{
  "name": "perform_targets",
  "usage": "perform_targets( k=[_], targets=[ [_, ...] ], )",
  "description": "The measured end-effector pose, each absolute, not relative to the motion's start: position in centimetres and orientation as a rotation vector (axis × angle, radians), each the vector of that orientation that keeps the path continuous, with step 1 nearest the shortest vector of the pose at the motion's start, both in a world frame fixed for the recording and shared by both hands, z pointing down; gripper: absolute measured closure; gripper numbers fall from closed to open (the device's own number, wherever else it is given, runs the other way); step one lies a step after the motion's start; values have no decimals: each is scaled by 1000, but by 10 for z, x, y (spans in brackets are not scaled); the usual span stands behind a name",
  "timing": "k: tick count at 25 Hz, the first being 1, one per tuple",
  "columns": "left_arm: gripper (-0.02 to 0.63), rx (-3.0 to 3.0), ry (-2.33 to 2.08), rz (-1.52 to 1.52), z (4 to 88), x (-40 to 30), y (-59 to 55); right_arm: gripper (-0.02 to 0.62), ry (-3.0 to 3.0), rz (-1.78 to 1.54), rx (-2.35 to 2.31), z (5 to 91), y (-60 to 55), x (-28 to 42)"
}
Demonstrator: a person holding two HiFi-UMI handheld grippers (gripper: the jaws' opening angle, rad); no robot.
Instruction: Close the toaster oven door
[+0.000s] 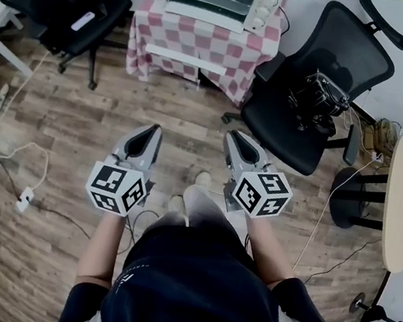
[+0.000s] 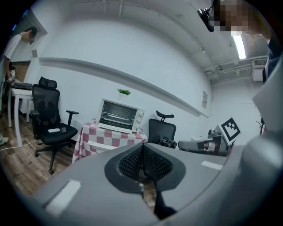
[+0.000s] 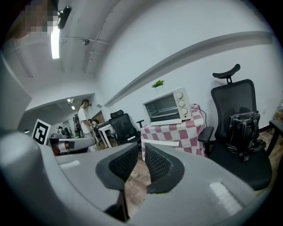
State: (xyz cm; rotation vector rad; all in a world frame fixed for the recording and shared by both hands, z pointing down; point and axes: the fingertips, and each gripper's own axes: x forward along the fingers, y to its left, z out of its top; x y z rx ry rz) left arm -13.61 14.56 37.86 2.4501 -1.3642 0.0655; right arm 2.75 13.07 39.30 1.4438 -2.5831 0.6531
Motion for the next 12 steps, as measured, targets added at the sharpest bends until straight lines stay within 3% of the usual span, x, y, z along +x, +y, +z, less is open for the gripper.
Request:
perform_targets(
  k=[12],
  targets=[
    [591, 2415, -1416, 73, 393, -125, 63, 462, -2647, 633, 1283, 413, 33, 29]
  ],
)
